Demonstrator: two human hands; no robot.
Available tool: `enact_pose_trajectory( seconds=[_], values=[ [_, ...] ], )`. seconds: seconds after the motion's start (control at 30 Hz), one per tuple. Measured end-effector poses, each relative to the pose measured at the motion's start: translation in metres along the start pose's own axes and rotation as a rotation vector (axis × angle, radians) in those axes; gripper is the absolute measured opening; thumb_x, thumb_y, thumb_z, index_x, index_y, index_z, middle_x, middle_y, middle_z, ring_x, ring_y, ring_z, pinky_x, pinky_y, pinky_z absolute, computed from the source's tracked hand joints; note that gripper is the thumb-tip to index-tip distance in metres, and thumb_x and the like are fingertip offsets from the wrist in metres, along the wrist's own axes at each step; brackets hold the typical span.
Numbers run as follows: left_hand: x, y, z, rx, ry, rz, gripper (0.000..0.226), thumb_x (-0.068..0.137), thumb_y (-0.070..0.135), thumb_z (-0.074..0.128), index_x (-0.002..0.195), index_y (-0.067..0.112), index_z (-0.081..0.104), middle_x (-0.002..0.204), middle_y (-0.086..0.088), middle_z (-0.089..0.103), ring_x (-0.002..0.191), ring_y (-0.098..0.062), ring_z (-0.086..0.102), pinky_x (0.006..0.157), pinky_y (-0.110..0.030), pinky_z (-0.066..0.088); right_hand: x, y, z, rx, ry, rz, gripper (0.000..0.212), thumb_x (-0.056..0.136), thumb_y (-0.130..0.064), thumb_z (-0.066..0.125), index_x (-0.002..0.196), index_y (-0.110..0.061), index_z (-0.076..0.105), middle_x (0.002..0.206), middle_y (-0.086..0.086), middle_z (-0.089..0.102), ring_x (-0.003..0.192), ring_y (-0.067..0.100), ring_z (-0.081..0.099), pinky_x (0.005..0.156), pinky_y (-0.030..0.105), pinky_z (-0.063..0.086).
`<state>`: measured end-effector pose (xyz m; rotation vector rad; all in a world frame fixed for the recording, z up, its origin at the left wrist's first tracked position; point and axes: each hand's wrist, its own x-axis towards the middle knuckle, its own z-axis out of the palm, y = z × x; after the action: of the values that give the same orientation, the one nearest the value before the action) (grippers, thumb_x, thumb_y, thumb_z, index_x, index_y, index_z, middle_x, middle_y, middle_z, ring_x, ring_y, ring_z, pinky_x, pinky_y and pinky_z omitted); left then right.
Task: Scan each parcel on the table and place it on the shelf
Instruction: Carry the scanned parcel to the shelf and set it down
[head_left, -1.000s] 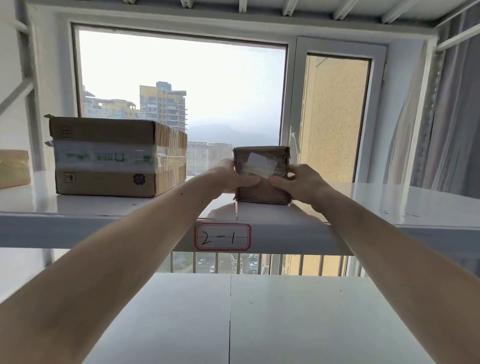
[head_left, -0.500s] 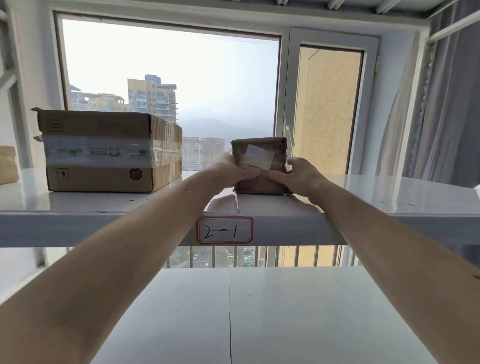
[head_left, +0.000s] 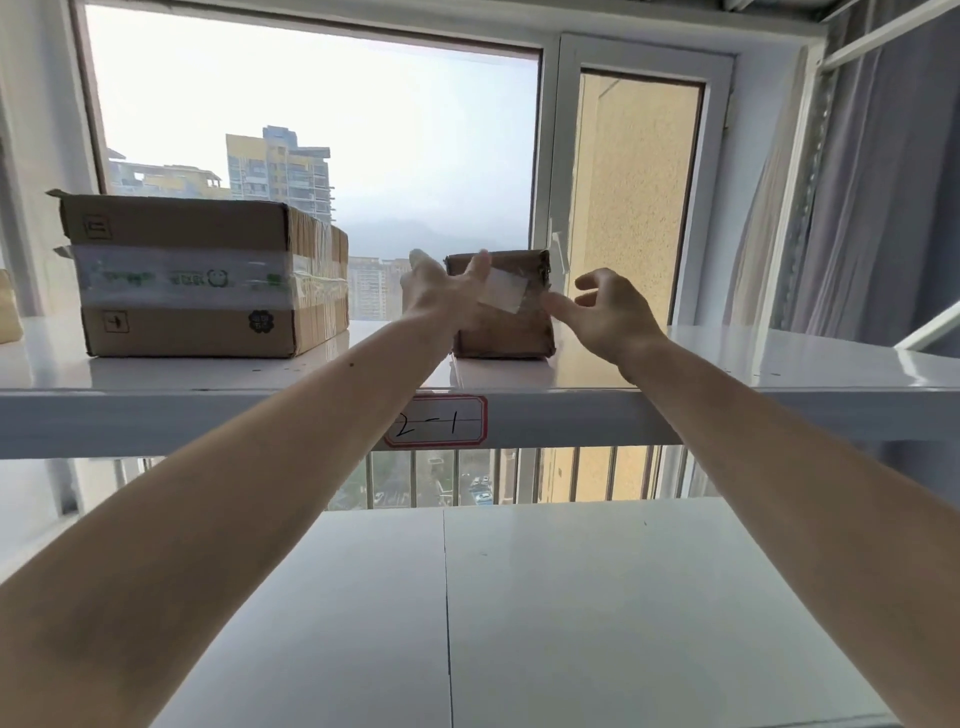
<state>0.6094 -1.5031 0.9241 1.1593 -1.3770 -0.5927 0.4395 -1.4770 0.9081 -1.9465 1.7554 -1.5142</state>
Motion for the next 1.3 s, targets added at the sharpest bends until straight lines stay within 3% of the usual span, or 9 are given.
enact_pose_trajectory(
  seconds=[0.13, 0.23, 0.3, 0.4, 0.57, 0.8, 1.03, 1.13, 1.3],
  values=[
    [-0.014, 0.013, 0.019, -0.178, 0.22, 0.138, 0.061, 0.098, 0.039, 0.055, 0.149, 0.012, 0.035, 0.144, -0.006, 0.04, 0.134, -0.023, 0.038, 0.11, -0.039, 0.037, -0.013, 0.004, -0.016, 0.015, 0.189, -0.027, 0.051, 0.094, -0.039, 0.063, 0.132, -0.007, 0.052, 0.125, 0.008, 0.062, 0.113, 0.022, 0.059, 0.082, 0.023, 0.041],
    [-0.029, 0.025, 0.038, -0.286, 0.268, 0.224, 0.039, 0.098, 0.033, 0.053, 0.133, 0.016, 0.049, 0.123, 0.002, 0.049, 0.121, -0.017, 0.049, 0.105, -0.04, 0.041, -0.023, 0.01, -0.035, 0.02, 0.319, -0.021, 0.043, 0.095, -0.037, 0.063, 0.126, -0.008, 0.054, 0.119, 0.006, 0.064, 0.108, 0.02, 0.061, 0.081, 0.021, 0.043],
    [-0.042, 0.035, 0.055, -0.378, 0.246, 0.26, 0.032, 0.099, 0.03, 0.052, 0.127, 0.015, 0.052, 0.118, 0.004, 0.052, 0.108, -0.01, 0.054, 0.095, -0.031, 0.046, -0.031, 0.018, -0.05, 0.014, 0.371, -0.004, 0.041, 0.095, -0.038, 0.062, 0.124, -0.009, 0.054, 0.115, 0.005, 0.065, 0.105, 0.019, 0.062, 0.085, 0.025, 0.046],
    [-0.062, 0.048, 0.085, -0.465, 0.164, 0.295, 0.028, 0.1, 0.025, 0.052, 0.126, 0.013, 0.054, 0.123, 0.0, 0.058, 0.096, -0.004, 0.056, 0.079, -0.018, 0.046, -0.046, 0.031, -0.077, -0.009, 0.421, 0.031, 0.039, 0.096, -0.037, 0.06, 0.123, -0.009, 0.055, 0.11, 0.004, 0.063, 0.102, 0.019, 0.06, 0.093, 0.033, 0.05],
    [-0.096, 0.066, 0.145, -0.497, 0.013, 0.372, 0.027, 0.099, 0.026, 0.053, 0.123, 0.014, 0.056, 0.12, 0.0, 0.059, 0.089, 0.001, 0.058, 0.069, -0.009, 0.042, -0.078, 0.053, -0.126, -0.073, 0.507, 0.086, 0.034, 0.096, -0.035, 0.06, 0.116, -0.008, 0.057, 0.095, -0.003, 0.059, 0.092, 0.016, 0.059, 0.084, 0.03, 0.048],
    [-0.159, 0.079, 0.227, -0.561, -0.241, 0.312, 0.027, 0.1, 0.024, 0.052, 0.123, 0.012, 0.058, 0.117, 0.004, 0.057, 0.084, 0.007, 0.055, 0.067, 0.0, 0.04, -0.136, 0.094, -0.192, -0.198, 0.621, 0.249, 0.028, 0.097, -0.035, 0.058, 0.113, -0.012, 0.059, 0.096, -0.006, 0.06, 0.092, 0.014, 0.057, 0.079, 0.024, 0.039],
    [-0.241, 0.086, 0.299, -0.654, -0.531, 0.189, 0.022, 0.099, 0.027, 0.053, 0.117, 0.016, 0.059, 0.119, 0.0, 0.061, 0.095, -0.004, 0.059, 0.092, -0.028, 0.049, -0.207, 0.132, -0.253, -0.312, 0.739, 0.419, 0.028, 0.096, -0.035, 0.058, 0.113, -0.014, 0.058, 0.099, -0.005, 0.059, 0.092, 0.014, 0.057, 0.079, 0.024, 0.042],
    [-0.287, 0.094, 0.321, -0.682, -0.654, 0.15, 0.025, 0.1, 0.027, 0.052, 0.12, 0.015, 0.06, 0.123, -0.001, 0.06, 0.103, -0.007, 0.058, 0.088, -0.023, 0.043, -0.242, 0.142, -0.281, -0.344, 0.789, 0.479, 0.028, 0.095, -0.035, 0.058, 0.112, -0.013, 0.058, 0.094, -0.009, 0.057, 0.091, 0.013, 0.055, 0.079, 0.024, 0.041],
    [-0.376, 0.113, 0.351, -0.725, -0.846, 0.094, 0.027, 0.1, 0.026, 0.049, 0.123, 0.016, 0.058, 0.123, 0.003, 0.06, 0.096, -0.003, 0.056, 0.074, -0.013, 0.04, -0.309, 0.153, -0.329, -0.389, 0.866, 0.571, 0.028, 0.095, -0.036, 0.057, 0.113, -0.015, 0.057, 0.099, -0.009, 0.057, 0.092, 0.01, 0.054, 0.079, 0.024, 0.04]
  ],
)
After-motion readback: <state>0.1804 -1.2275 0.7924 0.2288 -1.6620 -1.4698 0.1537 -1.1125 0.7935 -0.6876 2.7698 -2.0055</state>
